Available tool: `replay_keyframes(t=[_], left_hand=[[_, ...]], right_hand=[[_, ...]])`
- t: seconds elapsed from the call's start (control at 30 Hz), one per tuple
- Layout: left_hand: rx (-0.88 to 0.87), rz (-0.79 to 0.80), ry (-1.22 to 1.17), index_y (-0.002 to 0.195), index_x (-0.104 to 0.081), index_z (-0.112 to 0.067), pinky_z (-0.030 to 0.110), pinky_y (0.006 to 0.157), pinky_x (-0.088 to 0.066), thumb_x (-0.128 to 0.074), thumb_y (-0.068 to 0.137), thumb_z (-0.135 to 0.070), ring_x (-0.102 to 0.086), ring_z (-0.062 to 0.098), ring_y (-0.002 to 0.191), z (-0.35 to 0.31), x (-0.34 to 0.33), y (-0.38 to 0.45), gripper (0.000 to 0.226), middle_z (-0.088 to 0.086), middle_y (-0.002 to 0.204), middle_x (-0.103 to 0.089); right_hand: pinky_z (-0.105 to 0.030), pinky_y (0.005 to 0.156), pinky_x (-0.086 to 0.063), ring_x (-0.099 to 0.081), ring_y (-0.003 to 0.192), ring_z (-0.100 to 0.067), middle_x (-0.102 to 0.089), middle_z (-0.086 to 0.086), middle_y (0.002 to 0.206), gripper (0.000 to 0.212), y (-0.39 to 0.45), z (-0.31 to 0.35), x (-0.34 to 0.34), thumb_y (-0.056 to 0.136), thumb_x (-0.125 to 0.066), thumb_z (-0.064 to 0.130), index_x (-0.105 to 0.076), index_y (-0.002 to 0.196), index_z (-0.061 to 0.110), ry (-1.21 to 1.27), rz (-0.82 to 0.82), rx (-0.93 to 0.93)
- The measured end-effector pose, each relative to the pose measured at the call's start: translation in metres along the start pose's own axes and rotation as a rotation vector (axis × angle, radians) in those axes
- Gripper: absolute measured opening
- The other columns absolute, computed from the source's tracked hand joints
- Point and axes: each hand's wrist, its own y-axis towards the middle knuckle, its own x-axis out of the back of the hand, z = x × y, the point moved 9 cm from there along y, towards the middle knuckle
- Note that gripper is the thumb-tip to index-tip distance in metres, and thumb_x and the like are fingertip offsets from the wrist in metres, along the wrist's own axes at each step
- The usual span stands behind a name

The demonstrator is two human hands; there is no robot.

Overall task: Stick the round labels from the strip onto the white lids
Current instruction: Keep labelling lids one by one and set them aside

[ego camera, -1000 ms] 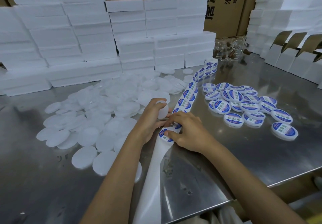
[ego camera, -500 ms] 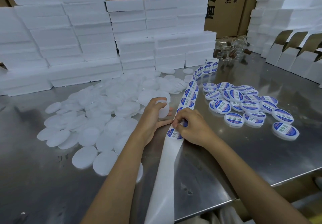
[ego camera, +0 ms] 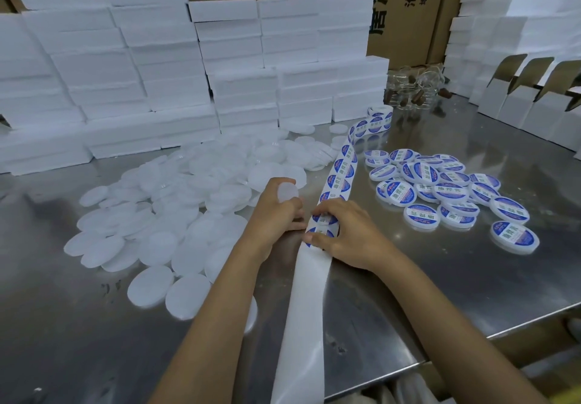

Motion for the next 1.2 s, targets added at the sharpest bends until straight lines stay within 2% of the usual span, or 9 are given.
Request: replay_keyframes(t=[0.13, 0.23, 0.37, 0.63, 0.73, 0.83, 0.97, 1.1, 1.2], left_hand=[[0.003, -0.016, 0.003, 0.124, -0.052, -0.026, 0.041, 0.083, -0.063, -0.054, 0.092, -0.004, -0.064, 0.017, 0.076, -0.001, 0.000, -0.001, 0.039, 0.015, 0.113, -0.064], [0.006, -0.001, -0.011, 0.127, -0.053, -0.026, 0.039, 0.083, -0.063, -0.062, 0.088, -0.010, -0.070, 0.022, 0.088, -0.003, -0.001, -0.005, 0.043, 0.014, 0.115, -0.066], [-0.075, 0.024, 0.019, 0.122, -0.055, -0.033, 0.041, 0.091, -0.060, -0.068, 0.065, -0.024, -0.068, 0.021, 0.108, -0.015, -0.006, -0.014, 0.059, 0.001, 0.117, -0.070], [-0.128, 0.131, 0.130, 0.130, -0.055, -0.035, 0.029, 0.091, -0.057, -0.077, 0.079, -0.001, -0.060, 0.022, 0.120, -0.012, -0.016, -0.013, 0.065, 0.002, 0.131, -0.060], [-0.166, 0.087, 0.150, 0.129, -0.057, -0.034, 0.011, 0.076, -0.053, -0.081, 0.080, -0.009, -0.058, 0.012, 0.118, -0.016, -0.012, -0.011, 0.060, -0.004, 0.132, -0.057], [-0.194, 0.058, 0.163, 0.128, -0.058, -0.033, 0.011, 0.079, -0.050, -0.083, 0.080, -0.015, -0.058, 0.008, 0.118, -0.017, -0.009, -0.010, 0.057, -0.010, 0.128, -0.058], [-0.208, 0.010, 0.149, 0.126, -0.061, -0.031, 0.006, 0.075, -0.045, -0.086, 0.077, -0.020, -0.053, -0.004, 0.113, -0.016, -0.006, -0.007, 0.056, -0.024, 0.117, -0.057], [-0.216, -0.037, 0.136, 0.120, -0.064, -0.025, 0.005, 0.067, -0.048, -0.087, 0.077, -0.013, -0.059, -0.002, 0.100, -0.012, 0.000, -0.001, 0.050, -0.019, 0.108, -0.062], [-0.220, -0.043, 0.182, 0.122, -0.064, -0.026, 0.006, 0.068, -0.048, -0.085, 0.079, -0.016, -0.059, -0.006, 0.096, -0.013, 0.000, -0.001, 0.049, -0.023, 0.106, -0.060]], right_hand=[[-0.008, 0.071, -0.036, -0.050, 0.095, -0.005, -0.061, 0.004, 0.111, 0.032, 0.003, -0.006, 0.010, 0.086, -0.075, 0.027, -0.059, 0.113, 0.023, 0.075, -0.094, -0.055], [-0.012, 0.062, -0.043, -0.058, 0.080, -0.003, -0.064, 0.007, 0.096, 0.028, 0.002, -0.010, 0.021, 0.086, -0.075, 0.023, -0.053, 0.103, 0.025, 0.142, -0.187, -0.086], [-0.031, 0.066, -0.052, -0.066, 0.072, -0.012, -0.072, 0.002, 0.078, 0.020, -0.001, -0.008, 0.030, 0.086, -0.076, 0.024, -0.058, 0.090, 0.017, 0.242, -0.262, -0.101], [-0.026, 0.065, -0.052, -0.072, 0.068, -0.009, -0.075, 0.000, 0.071, 0.022, -0.002, -0.010, 0.030, 0.088, -0.075, 0.025, -0.065, 0.080, 0.008, 0.456, -0.249, -0.150], [-0.024, 0.066, -0.053, -0.071, 0.070, -0.006, -0.075, 0.002, 0.073, 0.022, -0.002, -0.009, 0.029, 0.090, -0.072, 0.029, -0.067, 0.080, 0.010, 0.477, -0.239, -0.152], [-0.029, 0.071, -0.056, -0.071, 0.072, -0.007, -0.075, 0.002, 0.078, 0.024, -0.002, -0.009, 0.029, 0.093, -0.069, 0.031, -0.069, 0.086, 0.008, 0.490, -0.235, -0.153], [-0.018, 0.057, -0.045, -0.065, 0.060, -0.003, -0.072, 0.005, 0.067, 0.018, -0.002, -0.007, 0.025, 0.088, -0.075, 0.032, -0.064, 0.092, 0.018, 0.510, -0.213, -0.135], [-0.031, 0.072, -0.052, -0.065, 0.081, -0.017, -0.068, 0.008, 0.087, 0.022, -0.001, -0.013, 0.030, 0.083, -0.079, 0.023, -0.060, 0.092, 0.021, 0.468, -0.289, -0.131], [-0.026, 0.068, -0.050, -0.059, 0.066, -0.011, -0.064, 0.016, 0.087, 0.017, -0.001, -0.011, 0.033, 0.085, -0.076, 0.016, -0.061, 0.088, 0.024, 0.399, -0.320, -0.093]])
